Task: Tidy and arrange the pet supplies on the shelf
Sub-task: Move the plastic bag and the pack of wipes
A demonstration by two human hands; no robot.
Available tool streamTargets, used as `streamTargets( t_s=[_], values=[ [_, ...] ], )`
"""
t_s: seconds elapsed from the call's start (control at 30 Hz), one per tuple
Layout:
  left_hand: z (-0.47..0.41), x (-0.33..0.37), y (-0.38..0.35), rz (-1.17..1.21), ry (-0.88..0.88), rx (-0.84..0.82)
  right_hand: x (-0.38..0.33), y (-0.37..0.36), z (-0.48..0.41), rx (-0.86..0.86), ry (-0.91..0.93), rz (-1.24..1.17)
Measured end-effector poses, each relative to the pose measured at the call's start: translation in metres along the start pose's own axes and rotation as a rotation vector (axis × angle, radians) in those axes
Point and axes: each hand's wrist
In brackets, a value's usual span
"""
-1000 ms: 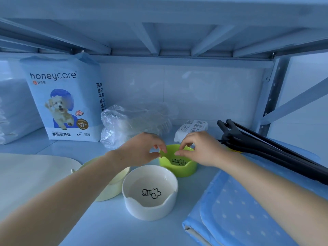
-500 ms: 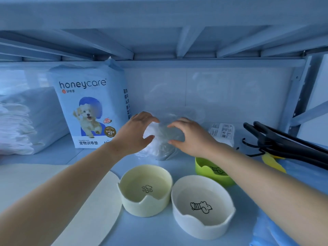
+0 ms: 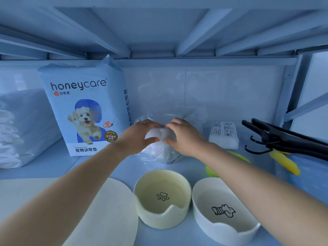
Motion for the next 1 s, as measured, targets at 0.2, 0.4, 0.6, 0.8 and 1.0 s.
streamTargets(
  t_s=[0.2,0.4,0.6,0.8,1.0],
  values=[
    [0.0,0.001,-0.004,0.027,-0.003,0.039,0.001,0.002,0.0,-0.01,-0.029,-0.052],
    [0.008,0.004,0.001,-0.022,-0.012,0.024,0.012,0.006,0.003,-0.026,0.02,-0.122],
    [0.015,0.008,0.003,0.0,-0.038,0.039,0.025,0.011,0.002,-0.071,0.064,-0.115],
    [0.012,0.025,-0.007,-0.037,0.024,0.108,0.038,0.015,0.004,-0.087,0.067,-0.12],
    [0.002,0.039,-0.016,-0.06,0.054,0.125,0.05,0.009,0.011,-0.026,0.016,-0.146]
  ],
)
Point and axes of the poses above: each hand's wrist, its own z-axis away from the middle knuckle, its own y-axis out of the back of the hand, x = y × z, and after that the axes turned 6 degrees about z, right-handed
